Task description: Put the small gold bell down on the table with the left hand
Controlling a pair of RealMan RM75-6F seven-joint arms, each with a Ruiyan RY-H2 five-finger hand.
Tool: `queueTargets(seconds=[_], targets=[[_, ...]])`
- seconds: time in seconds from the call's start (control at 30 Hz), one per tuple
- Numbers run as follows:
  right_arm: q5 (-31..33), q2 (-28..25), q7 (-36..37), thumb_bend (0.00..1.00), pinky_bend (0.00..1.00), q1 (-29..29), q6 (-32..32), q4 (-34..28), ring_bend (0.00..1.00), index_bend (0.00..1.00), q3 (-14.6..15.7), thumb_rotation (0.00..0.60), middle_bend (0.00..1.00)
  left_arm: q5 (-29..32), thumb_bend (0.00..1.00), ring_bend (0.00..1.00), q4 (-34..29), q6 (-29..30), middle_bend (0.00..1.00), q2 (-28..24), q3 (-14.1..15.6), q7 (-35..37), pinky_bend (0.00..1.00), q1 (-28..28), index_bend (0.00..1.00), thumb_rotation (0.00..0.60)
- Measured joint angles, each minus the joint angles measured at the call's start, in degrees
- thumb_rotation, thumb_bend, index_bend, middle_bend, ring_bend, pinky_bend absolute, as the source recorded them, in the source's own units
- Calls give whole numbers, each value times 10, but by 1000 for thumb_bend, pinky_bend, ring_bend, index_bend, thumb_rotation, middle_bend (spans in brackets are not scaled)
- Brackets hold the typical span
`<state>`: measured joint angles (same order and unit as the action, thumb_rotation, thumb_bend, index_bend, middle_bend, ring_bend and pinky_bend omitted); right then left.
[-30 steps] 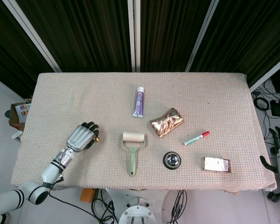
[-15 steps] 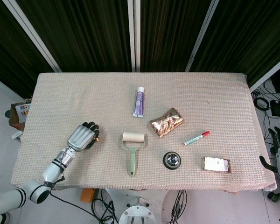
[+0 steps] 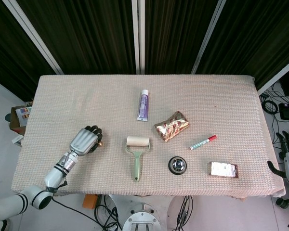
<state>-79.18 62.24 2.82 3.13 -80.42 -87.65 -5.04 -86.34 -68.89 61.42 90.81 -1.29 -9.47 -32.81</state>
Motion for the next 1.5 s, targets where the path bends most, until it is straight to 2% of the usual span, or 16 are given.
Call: queueTargets(seconds=[0.43,0.67,0.83,1.0,1.07,1.17,1.3,1.37,1.5], targets=[[1,0,-4,181,0,0,1,-3,0,0,1,600,0,-2,444,273,0,9,371,0,-1,12,402,0,630,600],[2,0,1,181,0,0,1,0,0,0,0,600,0,-9,448,304,-14,40,418,-13,-8,25,432,5,690,600],[1,0,6,181,0,-1,0,3,0,0,1,600,0,-15,448,356,-28,99,483,-35,-31,24,484,12,758,600],[0,1,6,181,0,-2,-1,4,0,0,1,600,0,-12,448,414,-34,160,532,-58,-64,-6,551,24,797,600],[1,1,5,181,0,-1,0,4,0,0,1,600,0,-10,455,424,-49,157,540,-62,-64,5,561,26,800,600],[0,2,2,181,0,0,1,1,0,0,1,600,0,-12,460,428,-71,143,552,-74,-60,59,560,27,810,600],[-2,1,-2,182,0,-1,-2,-2,0,0,2,600,0,-5,462,428,-64,142,554,-71,-59,123,560,31,812,600],[2,0,-2,182,0,-2,-2,-2,0,0,1,600,0,9,463,428,-73,125,558,-76,-57,120,560,33,812,600],[4,1,-1,181,0,-1,1,-1,0,0,0,600,0,19,463,435,-122,63,568,-84,-54,48,565,34,820,600]])
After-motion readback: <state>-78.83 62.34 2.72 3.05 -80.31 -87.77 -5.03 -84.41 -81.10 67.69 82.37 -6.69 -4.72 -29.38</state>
